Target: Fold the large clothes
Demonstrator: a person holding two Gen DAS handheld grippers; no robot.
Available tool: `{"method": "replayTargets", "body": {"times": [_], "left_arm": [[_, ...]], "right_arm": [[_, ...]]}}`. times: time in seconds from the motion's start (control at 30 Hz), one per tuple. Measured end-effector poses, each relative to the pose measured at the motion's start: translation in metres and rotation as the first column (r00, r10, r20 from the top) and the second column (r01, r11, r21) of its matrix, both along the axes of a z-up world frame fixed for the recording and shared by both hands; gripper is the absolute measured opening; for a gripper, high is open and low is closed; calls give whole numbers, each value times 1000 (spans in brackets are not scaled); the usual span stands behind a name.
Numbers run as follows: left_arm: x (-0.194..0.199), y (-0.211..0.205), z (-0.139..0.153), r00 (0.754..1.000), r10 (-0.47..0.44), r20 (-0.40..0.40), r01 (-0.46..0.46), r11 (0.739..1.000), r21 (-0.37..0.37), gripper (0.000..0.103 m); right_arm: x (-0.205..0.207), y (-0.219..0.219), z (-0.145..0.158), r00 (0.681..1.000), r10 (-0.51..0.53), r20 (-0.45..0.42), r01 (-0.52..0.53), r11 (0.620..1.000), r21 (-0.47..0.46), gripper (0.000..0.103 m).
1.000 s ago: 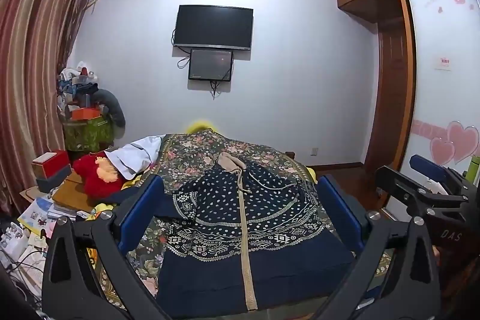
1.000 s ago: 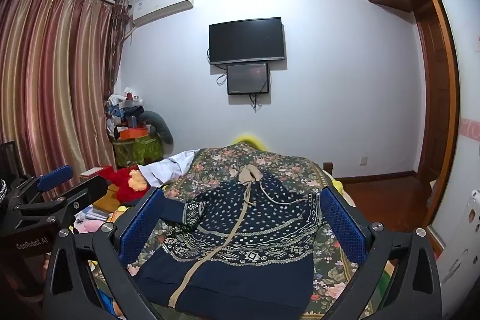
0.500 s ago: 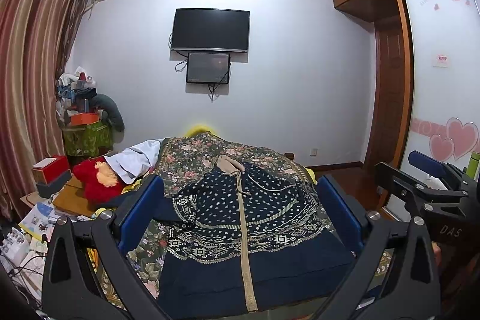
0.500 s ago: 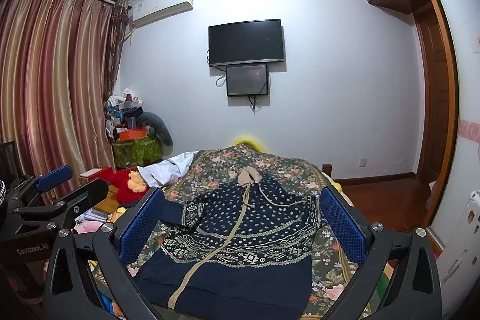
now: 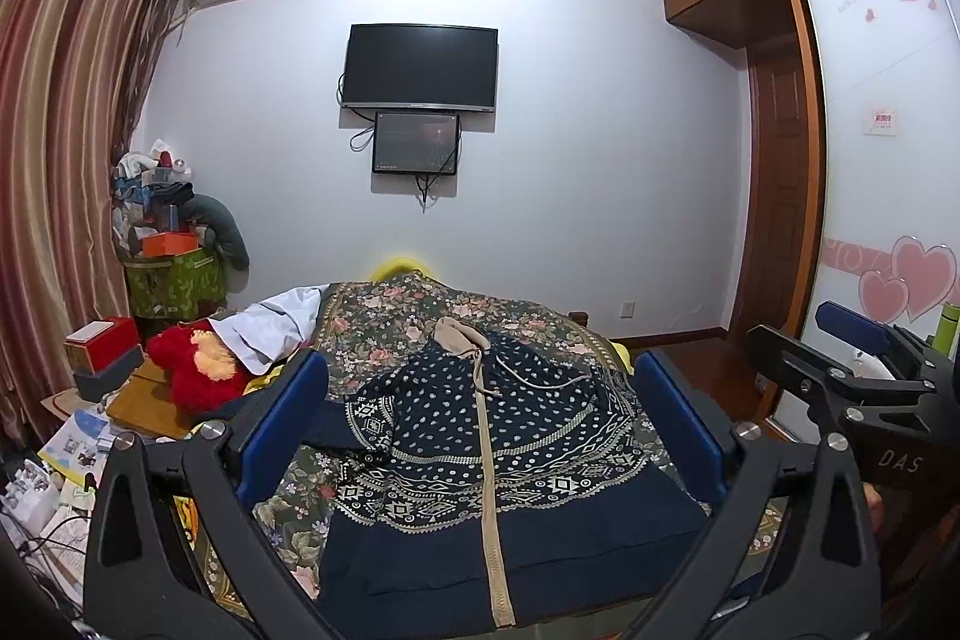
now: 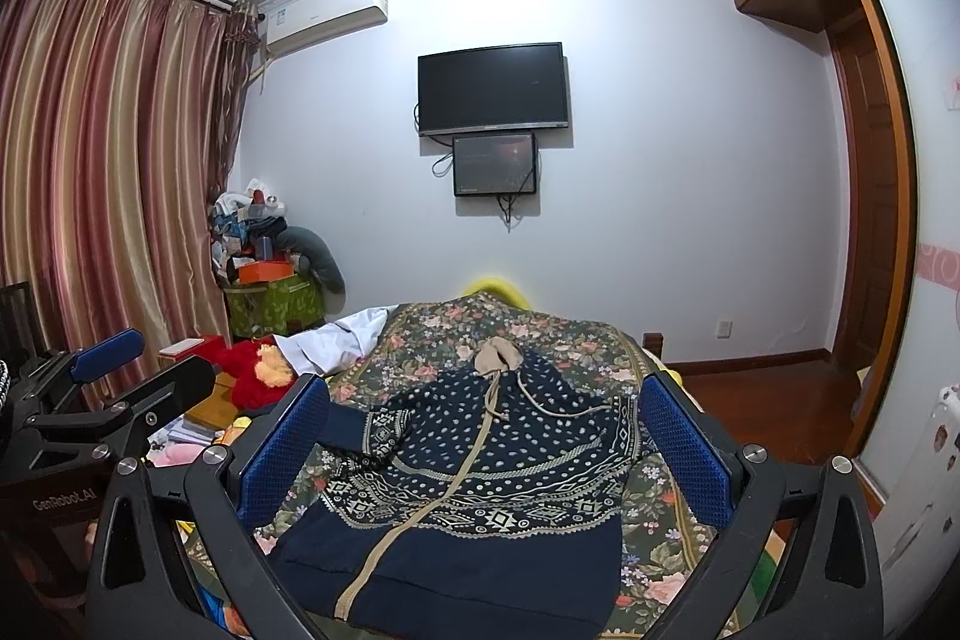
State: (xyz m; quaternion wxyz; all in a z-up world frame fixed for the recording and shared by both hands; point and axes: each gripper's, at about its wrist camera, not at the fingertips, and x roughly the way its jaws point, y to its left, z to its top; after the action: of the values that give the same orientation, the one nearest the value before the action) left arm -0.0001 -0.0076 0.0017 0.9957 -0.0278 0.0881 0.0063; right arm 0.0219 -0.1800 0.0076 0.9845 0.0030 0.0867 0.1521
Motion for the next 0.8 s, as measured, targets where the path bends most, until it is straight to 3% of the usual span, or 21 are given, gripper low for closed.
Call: {"method": "replayTargets", "body": {"times": [0.8], "left_arm": [[-2, -4, 1, 1000, -10, 12, 10, 1000, 8, 103]], "right_arm": [[0, 0, 2, 1000, -1, 1, 1, 1000, -2, 103]]}}
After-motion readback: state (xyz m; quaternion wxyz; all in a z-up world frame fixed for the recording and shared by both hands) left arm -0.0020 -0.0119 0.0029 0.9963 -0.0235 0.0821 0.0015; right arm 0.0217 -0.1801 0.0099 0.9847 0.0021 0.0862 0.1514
